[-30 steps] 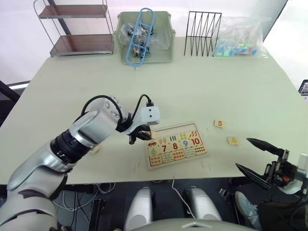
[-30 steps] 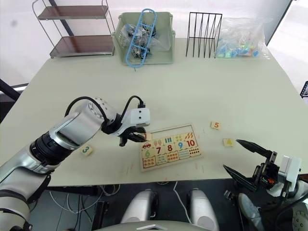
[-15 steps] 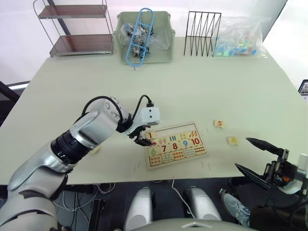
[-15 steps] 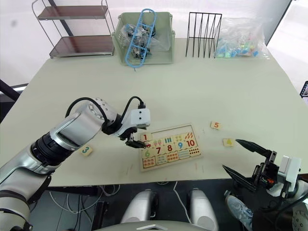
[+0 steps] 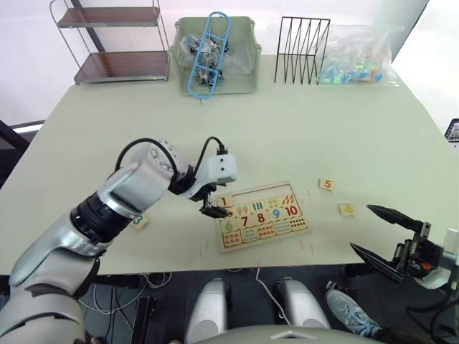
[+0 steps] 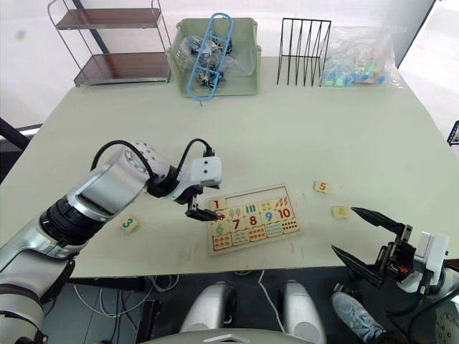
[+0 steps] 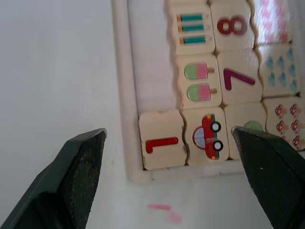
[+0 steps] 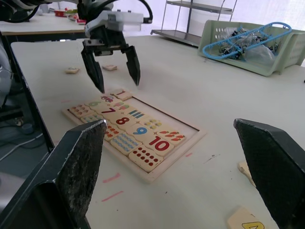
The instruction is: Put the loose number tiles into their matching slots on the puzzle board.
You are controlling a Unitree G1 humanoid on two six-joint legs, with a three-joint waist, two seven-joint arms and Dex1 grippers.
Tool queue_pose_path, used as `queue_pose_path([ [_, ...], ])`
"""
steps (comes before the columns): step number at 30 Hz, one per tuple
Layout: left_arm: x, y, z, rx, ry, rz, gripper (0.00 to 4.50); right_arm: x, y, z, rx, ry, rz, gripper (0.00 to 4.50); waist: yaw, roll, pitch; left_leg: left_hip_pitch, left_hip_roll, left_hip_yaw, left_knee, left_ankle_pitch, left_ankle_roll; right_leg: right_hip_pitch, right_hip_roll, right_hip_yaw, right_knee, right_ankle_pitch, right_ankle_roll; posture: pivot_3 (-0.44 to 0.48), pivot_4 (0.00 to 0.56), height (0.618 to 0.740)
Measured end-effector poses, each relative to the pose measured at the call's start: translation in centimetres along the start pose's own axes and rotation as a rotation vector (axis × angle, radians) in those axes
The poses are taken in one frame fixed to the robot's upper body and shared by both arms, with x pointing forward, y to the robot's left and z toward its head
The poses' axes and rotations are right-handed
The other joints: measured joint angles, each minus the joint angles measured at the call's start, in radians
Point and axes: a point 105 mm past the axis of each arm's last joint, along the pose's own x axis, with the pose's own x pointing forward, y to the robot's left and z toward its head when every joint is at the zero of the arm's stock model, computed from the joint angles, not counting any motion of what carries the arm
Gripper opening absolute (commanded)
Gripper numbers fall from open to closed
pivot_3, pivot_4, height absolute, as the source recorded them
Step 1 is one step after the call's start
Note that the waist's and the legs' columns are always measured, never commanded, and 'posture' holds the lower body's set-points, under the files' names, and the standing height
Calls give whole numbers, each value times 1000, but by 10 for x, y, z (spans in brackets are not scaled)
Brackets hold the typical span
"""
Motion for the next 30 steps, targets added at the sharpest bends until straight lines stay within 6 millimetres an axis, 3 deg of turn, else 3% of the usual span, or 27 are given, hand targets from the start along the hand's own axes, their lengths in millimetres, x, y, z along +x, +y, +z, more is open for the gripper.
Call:
queue_pose_path([
  [9,-14,11,10,-65,-225,-9,4480,-3,3,-3,20,1,-15,4500,0,0,0,0,0,0,0,0,0,0,0,0,0,0,0,0,150,740],
  [15,-9,10,4,-43,-330,-25,4480,-5,6,-4,24,1,-24,4500,0,0,0,0,0,0,0,0,0,0,0,0,0,0,0,0,150,740],
  [18,-11,12,0,-30,-374,-5,3878,-6,7,-6,33,2,-32,4500,0,0,0,0,0,-1,0,0,0,0,0,-1,1,0,0,0,150,740],
  [26,-5,18,-7,23,-509,18,64,-6,8,-6,34,-2,-38,4500,2,0,0,0,0,0,0,0,0,0,0,-1,0,0,0,0,150,740],
  [30,1,13,-19,73,-493,-25,64,-7,7,-7,36,-1,-48,4500,1,0,0,0,0,0,0,0,0,0,0,-1,0,0,0,0,150,740],
])
